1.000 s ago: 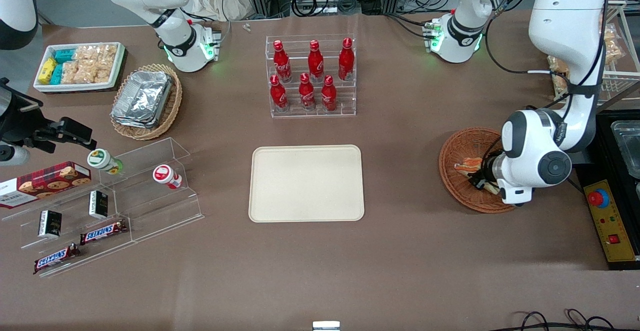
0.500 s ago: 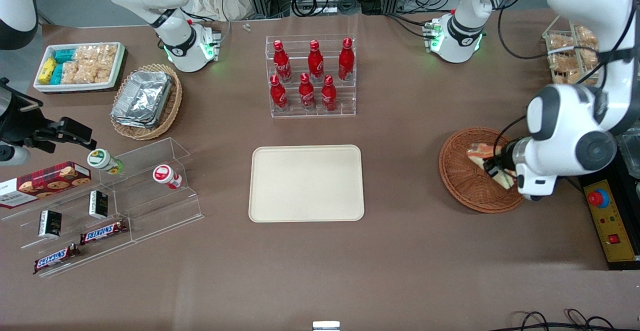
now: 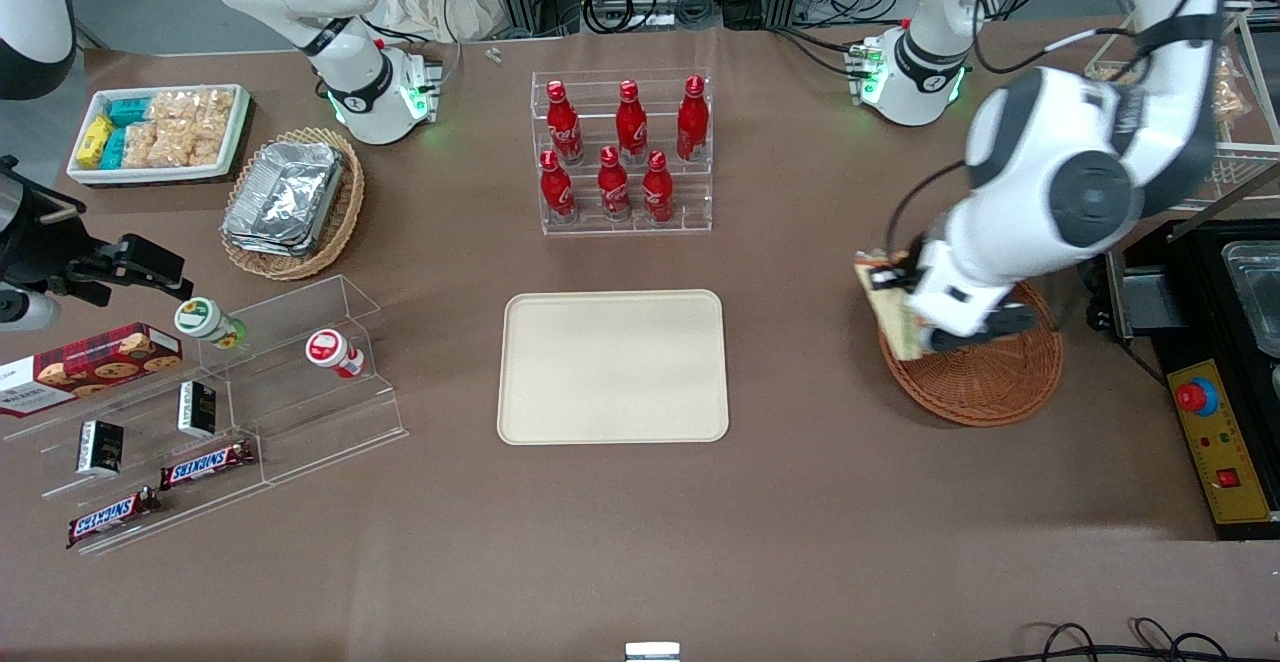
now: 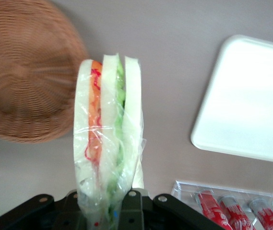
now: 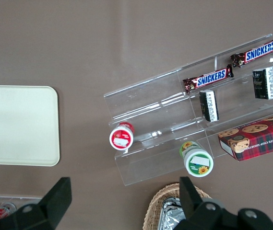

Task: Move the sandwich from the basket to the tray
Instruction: 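Lift the sandwich and carry it with the left gripper to the cream tray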

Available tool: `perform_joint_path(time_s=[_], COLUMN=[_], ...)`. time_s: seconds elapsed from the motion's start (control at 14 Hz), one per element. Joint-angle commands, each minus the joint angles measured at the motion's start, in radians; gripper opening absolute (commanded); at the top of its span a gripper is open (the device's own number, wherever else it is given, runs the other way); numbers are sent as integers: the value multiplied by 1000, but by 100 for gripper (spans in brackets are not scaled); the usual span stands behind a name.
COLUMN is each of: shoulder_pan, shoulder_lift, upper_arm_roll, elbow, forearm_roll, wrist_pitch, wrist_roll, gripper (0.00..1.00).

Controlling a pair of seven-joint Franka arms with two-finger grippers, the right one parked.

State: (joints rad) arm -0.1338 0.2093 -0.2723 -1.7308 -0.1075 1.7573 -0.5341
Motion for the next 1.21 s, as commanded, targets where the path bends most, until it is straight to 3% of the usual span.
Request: perform_joint_path(time_s=[0.0,0.14,0.36,0.71,1.0,1.07,1.14], shoulder_pan=[2,-13,-98,-179,-194,-194,-191], shoulder_lift=[155,281,396,525,558,556,555], upper_arm_roll=[-103,-177,-179,-168,-146,-146,-146], elbow=[111,178,209,206,185,175,174], forearm_roll=[-9,21,153,167,244,252,252], wrist_pitch=[65,137,262,450,481,479,476], wrist_roll=[13,-9,-6,-24,-58,-57,-57], gripper=[0,0,0,0,0,13,40])
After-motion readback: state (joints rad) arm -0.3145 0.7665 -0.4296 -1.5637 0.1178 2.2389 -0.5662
